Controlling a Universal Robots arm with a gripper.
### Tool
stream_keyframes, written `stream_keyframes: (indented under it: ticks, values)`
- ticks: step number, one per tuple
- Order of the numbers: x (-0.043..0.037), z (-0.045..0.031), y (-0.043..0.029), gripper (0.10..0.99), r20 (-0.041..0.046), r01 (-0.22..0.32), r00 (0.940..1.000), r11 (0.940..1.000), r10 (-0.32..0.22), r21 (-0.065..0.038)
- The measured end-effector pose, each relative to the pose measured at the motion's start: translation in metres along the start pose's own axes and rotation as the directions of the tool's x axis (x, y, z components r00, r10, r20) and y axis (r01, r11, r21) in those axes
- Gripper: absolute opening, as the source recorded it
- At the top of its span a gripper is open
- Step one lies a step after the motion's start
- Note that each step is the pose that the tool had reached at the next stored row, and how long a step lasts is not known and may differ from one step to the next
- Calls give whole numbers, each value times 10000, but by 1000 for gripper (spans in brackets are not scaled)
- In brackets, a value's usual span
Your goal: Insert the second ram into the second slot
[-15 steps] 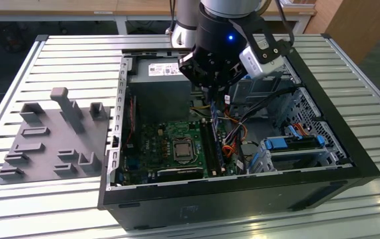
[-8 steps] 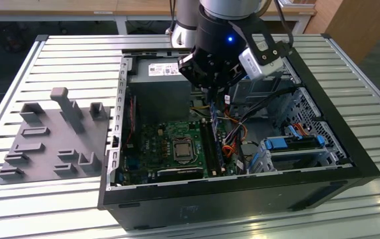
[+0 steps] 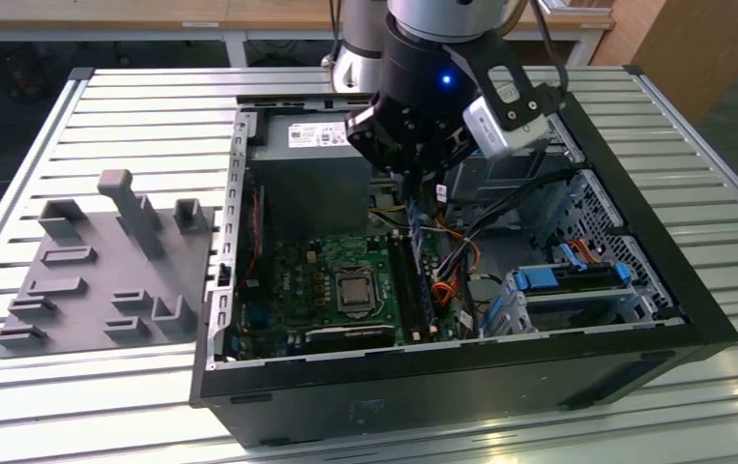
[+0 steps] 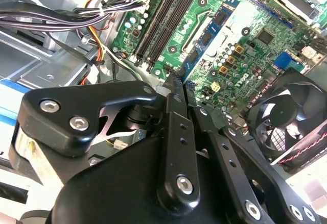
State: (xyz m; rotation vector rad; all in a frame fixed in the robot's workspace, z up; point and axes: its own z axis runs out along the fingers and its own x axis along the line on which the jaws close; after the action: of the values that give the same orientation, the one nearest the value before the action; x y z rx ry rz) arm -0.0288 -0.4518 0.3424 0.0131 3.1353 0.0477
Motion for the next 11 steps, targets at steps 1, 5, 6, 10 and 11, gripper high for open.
stream_keyframes:
  ticks: [1,5,6,10,11]
  values:
    - [0,5,0,137,-1,0,10000,10000,0,0]
    - [0,26,-2,137,-5,6,10000,10000,-6,1]
    - [0,30,-3,137,-13,17,10000,10000,-17,1]
    - [0,45,-4,137,-31,26,10000,10000,-26,1]
    - [0,48,-4,137,-32,26,10000,10000,-26,2]
